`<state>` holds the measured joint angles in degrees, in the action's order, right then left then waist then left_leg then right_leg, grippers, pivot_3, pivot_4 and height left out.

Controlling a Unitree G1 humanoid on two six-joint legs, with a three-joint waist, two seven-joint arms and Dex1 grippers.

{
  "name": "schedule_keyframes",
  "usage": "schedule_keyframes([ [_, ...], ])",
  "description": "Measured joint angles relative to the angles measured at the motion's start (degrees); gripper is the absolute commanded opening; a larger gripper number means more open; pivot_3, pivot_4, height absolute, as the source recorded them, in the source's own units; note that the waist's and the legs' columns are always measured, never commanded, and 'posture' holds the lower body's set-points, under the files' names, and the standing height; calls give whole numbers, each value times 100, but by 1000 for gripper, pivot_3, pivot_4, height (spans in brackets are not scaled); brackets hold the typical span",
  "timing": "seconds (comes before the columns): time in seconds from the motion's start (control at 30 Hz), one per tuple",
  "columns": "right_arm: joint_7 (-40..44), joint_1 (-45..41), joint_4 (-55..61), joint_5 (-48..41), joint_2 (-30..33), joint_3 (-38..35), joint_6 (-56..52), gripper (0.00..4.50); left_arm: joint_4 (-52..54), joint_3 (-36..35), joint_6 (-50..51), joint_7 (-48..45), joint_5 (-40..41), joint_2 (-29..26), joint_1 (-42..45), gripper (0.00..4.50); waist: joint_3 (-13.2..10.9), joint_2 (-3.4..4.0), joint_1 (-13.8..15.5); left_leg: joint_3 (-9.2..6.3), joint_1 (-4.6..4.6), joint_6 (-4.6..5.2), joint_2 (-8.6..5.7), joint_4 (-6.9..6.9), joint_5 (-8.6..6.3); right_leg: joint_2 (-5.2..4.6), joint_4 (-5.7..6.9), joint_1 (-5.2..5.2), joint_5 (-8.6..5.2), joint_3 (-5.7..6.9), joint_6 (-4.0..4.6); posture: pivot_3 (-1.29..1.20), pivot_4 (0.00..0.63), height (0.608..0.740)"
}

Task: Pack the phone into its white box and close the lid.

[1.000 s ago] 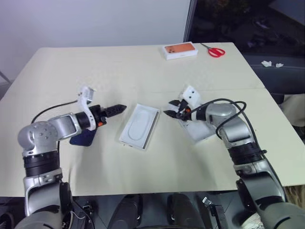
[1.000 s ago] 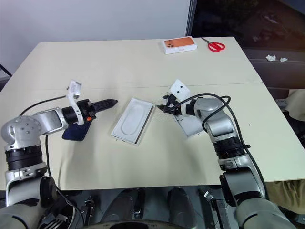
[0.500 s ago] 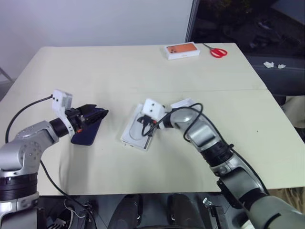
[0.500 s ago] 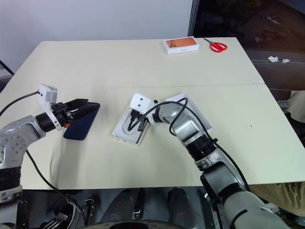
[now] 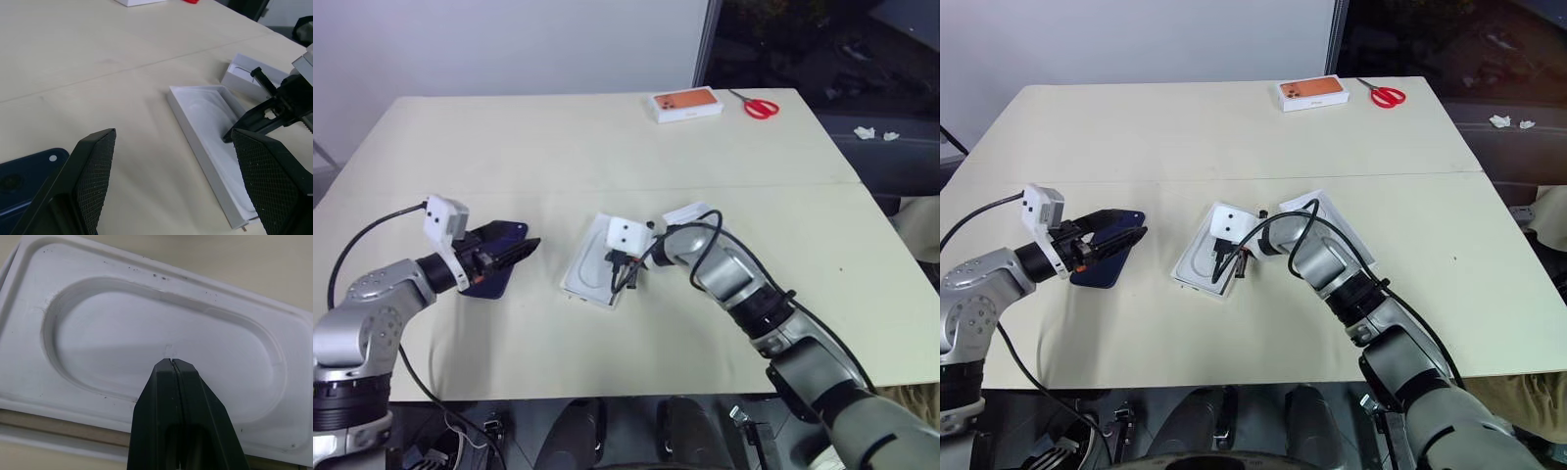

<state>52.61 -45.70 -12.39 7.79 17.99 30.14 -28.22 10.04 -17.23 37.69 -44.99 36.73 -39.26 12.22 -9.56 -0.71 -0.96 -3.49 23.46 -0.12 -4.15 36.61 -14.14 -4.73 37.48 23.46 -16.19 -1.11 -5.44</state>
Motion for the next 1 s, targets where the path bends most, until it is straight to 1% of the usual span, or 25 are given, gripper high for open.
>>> schedule_keyframes([
  [0.27, 193, 0, 227, 170, 173, 98, -75, 18, -73, 71, -95, -1, -9, -1, 140, 3993, 1, -1, 12, -1, -1, 0, 0, 0, 0, 0, -1, 1, 0, 2, 0, 0, 150, 740],
  [0.67, 236, -19, 290, 265, 128, 103, -173, 18, -85, 122, -100, 14, -31, 56, 153, 3993, 1, -1, 3, -1, -1, 0, 0, 0, 0, 0, 0, -1, 0, 1, 0, 0, 150, 740],
  [1.0, 279, -355, 189, 269, 152, 22, -221, 18, -85, 124, -100, 51, -30, 94, 162, 3993, 0, 0, -2, -1, 0, 0, 0, -3, 0, 0, 0, -1, 0, 0, 0, 0, 150, 740],
])
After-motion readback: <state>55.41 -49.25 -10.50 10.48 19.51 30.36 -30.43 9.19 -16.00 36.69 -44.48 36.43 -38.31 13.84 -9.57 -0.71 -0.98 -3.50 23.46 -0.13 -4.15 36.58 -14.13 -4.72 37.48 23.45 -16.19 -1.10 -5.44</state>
